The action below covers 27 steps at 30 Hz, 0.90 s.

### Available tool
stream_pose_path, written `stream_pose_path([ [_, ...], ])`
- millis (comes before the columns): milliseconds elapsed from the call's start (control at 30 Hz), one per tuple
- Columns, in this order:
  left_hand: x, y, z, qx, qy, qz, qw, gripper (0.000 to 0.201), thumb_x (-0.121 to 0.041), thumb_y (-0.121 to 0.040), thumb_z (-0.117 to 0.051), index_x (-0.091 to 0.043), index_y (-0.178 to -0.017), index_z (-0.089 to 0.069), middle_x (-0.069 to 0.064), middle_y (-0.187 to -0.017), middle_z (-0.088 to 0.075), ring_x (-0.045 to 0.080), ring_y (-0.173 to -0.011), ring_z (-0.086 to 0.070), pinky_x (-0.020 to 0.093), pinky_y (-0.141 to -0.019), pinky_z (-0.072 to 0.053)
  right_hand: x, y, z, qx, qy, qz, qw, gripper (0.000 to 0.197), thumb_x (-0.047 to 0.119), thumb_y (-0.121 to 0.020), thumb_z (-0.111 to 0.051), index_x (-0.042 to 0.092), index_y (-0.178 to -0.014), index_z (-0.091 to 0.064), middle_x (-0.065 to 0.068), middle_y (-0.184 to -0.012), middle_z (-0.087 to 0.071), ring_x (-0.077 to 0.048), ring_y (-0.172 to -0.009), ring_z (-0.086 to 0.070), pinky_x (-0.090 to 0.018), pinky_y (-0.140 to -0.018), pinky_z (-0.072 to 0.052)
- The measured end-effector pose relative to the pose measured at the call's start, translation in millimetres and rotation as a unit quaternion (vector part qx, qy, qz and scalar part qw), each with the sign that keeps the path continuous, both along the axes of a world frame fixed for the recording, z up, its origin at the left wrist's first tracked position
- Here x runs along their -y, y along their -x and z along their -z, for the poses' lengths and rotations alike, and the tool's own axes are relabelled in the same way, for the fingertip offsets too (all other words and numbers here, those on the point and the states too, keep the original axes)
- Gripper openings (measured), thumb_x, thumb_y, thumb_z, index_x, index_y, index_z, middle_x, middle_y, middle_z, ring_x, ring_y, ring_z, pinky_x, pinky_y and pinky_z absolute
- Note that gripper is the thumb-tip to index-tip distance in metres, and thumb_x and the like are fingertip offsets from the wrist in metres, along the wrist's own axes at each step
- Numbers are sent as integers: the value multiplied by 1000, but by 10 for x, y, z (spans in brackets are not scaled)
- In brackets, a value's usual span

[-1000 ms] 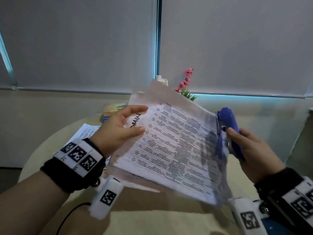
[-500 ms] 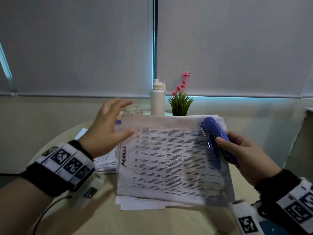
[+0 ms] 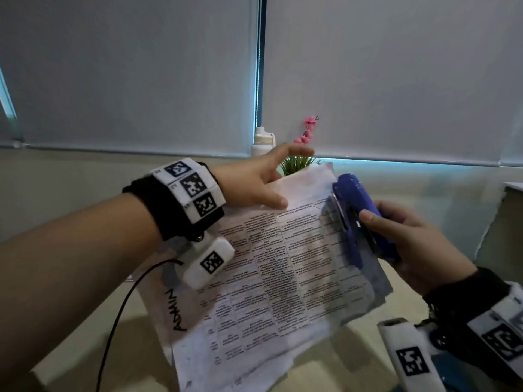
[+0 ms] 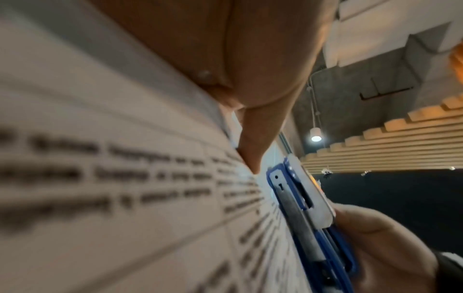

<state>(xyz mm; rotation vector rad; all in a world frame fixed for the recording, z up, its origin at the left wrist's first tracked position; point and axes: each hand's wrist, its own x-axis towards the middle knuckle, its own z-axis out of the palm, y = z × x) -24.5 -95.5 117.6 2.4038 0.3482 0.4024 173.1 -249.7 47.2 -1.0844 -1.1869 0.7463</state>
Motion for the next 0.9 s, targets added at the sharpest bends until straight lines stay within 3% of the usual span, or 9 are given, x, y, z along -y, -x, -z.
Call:
stream_pose_path([
  [167, -44, 87, 73, 33, 103, 42, 993, 49, -8, -78, -61, -36, -117, -53, 11, -85, -63, 26, -72, -55, 39, -68, -45, 24, -61, 13, -25, 22, -3, 999, 81, 58, -31, -86, 13, -97, -71, -10, -96, -69, -29, -85, -52, -28, -63, -44],
  [300, -28, 106, 48, -4, 75, -2, 997, 32, -9, -79, -55, -31, -95, -71, -10, -92, -73, 8, -85, -66, 28, -85, -50, 28, -31, 21, -10, 27, 0, 1000, 85, 59, -32, -85, 10, -99, -68, -14, -98, -68, -28, -81, -58, -28, -59, -51],
  [400, 53, 81, -22, -41, 67, 4, 997, 31, -4, -83, -66, -31, -98, -71, -5, -101, -72, 15, -95, -68, 36, -91, -53, -13, 14, -13, 12, 16, 4, 1000, 91, 60, -30, -85, 7, -101, -66, -13, -90, -70, -21, -73, -66, -26, -57, -55],
  [467, 127, 31, -51, -51, 42, 8, 998, 32, -11, -78, -74, -35, -99, -71, -7, -107, -71, 13, -104, -65, 32, -100, -48, -67, 50, -50, 48, 6, 15, 999, 87, 61, -36, -84, 8, -103, -66, -15, -89, -69, -22, -75, -65, -29, -64, -56],
  [533, 137, -16, -40, -50, 21, 2, 999, 33, -16, -73, -75, -39, -96, -70, -16, -106, -71, 5, -106, -63, 25, -103, -43, -98, 90, -87, 91, -7, 51, 994, 69, 59, -48, -80, 15, -99, -68, -16, -89, -69, -23, -78, -63, -41, -74, -53],
  [567, 117, -24, -22, -41, 17, -8, 999, 34, -14, -73, -76, -41, -94, -70, -20, -102, -70, 2, -103, -63, 23, -102, -42, -107, 102, -95, 141, -23, 92, 985, 58, 59, -53, -76, 20, -96, -68, -13, -89, -68, -22, -79, -62, -43, -76, -51],
  [633, 63, -15, 31, 1, 23, -43, 999, 37, -9, -73, -77, -42, -89, -70, -22, -97, -69, 2, -98, -63, 26, -100, -43, -116, 104, -103, 293, -44, 204, 933, 39, 56, -61, -66, 30, -90, -65, -4, -89, -63, -19, -82, -56, -33, -71, -44],
  [700, 33, 12, 97, 56, 43, -74, 995, 34, -13, -68, -79, -41, -86, -72, -15, -101, -70, 8, -100, -64, 31, -100, -44, -123, 142, -94, 389, -48, 264, 881, 35, 44, -69, -58, 27, -98, -63, 1, -88, -55, -16, -82, -49, -23, -67, -36],
  [900, 62, 60, 257, 150, 74, -130, 977, 35, -22, -63, -81, -37, -95, -73, -6, -110, -69, 15, -106, -64, 43, -104, -44, -180, 220, 4, 432, -54, 273, 858, 27, 22, -82, -67, 17, -108, -63, -2, -91, -60, -19, -84, -51, -26, -70, -32],
])
